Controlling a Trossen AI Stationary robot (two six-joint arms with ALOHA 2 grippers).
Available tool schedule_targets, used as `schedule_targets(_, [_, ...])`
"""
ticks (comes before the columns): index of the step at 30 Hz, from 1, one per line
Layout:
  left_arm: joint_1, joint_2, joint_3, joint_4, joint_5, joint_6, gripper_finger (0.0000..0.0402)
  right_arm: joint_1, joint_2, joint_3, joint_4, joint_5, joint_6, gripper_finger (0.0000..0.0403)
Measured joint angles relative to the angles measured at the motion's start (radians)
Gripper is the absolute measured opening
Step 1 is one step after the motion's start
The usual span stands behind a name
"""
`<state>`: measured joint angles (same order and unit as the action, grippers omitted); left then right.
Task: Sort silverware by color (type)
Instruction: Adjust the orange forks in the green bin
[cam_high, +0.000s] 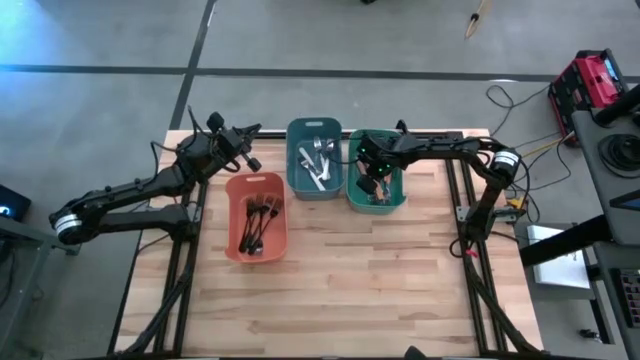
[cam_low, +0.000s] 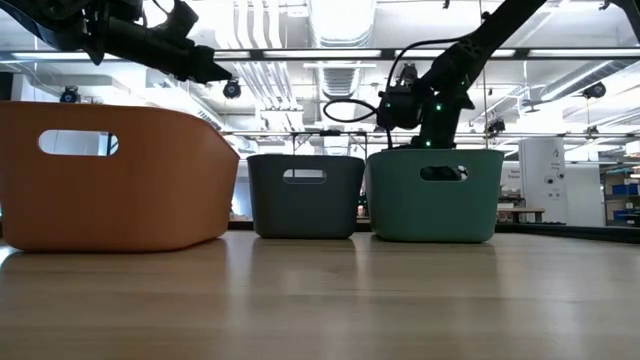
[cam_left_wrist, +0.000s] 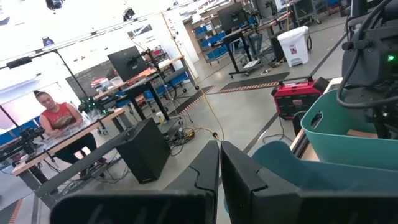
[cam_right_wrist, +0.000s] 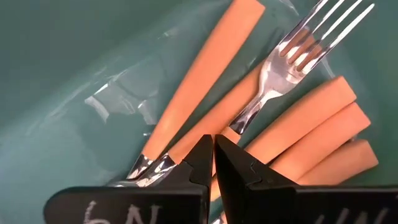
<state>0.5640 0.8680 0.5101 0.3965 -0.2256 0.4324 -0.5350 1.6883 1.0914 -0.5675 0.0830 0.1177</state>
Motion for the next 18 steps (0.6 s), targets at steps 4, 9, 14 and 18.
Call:
schedule_targets(4, [0.0,0.0,0.0,0.0,0.0,0.0,0.0,0.0,-0.001,0.009,-0.008,0.013,0.005,0.0009])
schedule_targets(9, [0.0,0.0,0.0,0.0,0.0,0.0,0.0,-0.002,-0.006,0.015,-0.025,0.039,0.005,0.0009])
schedule_targets(14, [0.0,0.0,0.0,0.0,0.0,0.0,0.0,-0.002,-0.025,0.015,-0.033,0.043,0.015,0.0009])
schedule_targets(18, [0.0,0.0,0.0,0.0,0.0,0.0,0.0,-0.002,-0.047,0.015,-0.052,0.05,0.024,0.0009])
